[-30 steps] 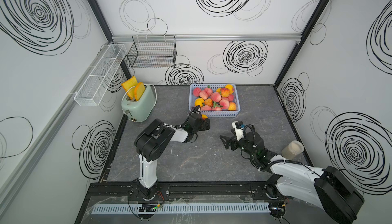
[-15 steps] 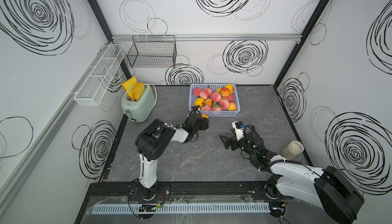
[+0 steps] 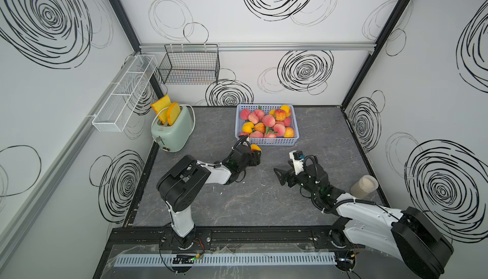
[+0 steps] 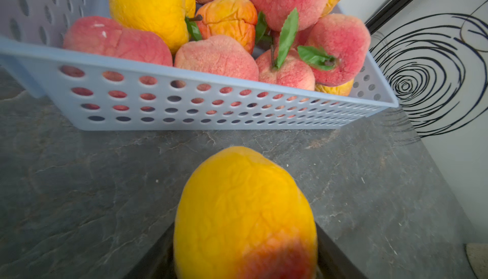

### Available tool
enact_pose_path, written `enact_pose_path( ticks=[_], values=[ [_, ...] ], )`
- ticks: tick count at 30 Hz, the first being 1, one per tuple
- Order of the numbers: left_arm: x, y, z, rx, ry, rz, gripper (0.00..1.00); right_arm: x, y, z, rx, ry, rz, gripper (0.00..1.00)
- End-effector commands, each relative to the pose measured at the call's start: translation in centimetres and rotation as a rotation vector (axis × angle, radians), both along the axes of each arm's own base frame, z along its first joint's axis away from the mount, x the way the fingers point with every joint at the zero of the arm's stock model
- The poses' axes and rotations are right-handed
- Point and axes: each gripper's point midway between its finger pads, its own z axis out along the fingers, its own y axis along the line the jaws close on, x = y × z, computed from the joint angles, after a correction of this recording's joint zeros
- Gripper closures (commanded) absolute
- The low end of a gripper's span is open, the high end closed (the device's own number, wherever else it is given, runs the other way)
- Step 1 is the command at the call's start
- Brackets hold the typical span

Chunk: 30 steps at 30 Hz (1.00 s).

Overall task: Put the peaches into the basket
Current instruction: Pick up the peach from the center of the board, then place the peach in the basket.

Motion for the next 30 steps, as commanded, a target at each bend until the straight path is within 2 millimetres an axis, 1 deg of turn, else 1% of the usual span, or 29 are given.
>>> enact_pose_path(
  ticks=[1,4,8,11,15,17,20,24,26,30],
  values=[
    [-0.8,-0.4,3.0,-0.039,-0.079,-0.001,0.47,0.2,0.0,1.2,0.019,-0.045,-0.009,0.06],
    [-1.6,-0.6,4.4,-0.041,-0.105,-0.013,0.47,0.3,-0.2,1.2,0.018,-0.049,-0.023,0.06],
    [-2.2,-0.1,6.6,-0.029,-0.139,-0.017,0.47,0.3,-0.3,1.1,0.016,-0.049,-0.027,0.06],
    [-2.1,0.4,8.9,-0.022,-0.182,-0.015,0.47,0.3,-0.5,1.0,0.016,-0.053,-0.036,0.06],
    [-1.3,0.5,12.1,-0.018,-0.240,-0.030,0.47,0.3,-0.6,1.0,0.018,-0.058,-0.041,0.06],
    [-0.6,0.5,13.6,-0.015,-0.267,-0.036,0.46,0.3,-0.6,1.1,0.019,-0.061,-0.040,0.06],
    [0.9,0.8,14.9,-0.006,-0.284,-0.039,0.46,0.3,-0.7,1.2,0.021,-0.068,-0.040,0.06],
    [3.2,1.2,15.1,0.003,-0.291,-0.032,0.46,0.1,-0.9,1.4,0.027,-0.085,-0.045,0.06],
    [4.7,1.3,15.1,0.002,-0.290,-0.034,0.46,0.0,-1.1,1.6,0.034,-0.097,-0.048,0.06],
    [7.3,1.1,14.7,-0.002,-0.285,-0.025,0.46,-0.1,-1.2,1.8,0.042,-0.112,-0.050,0.06]
  ],
)
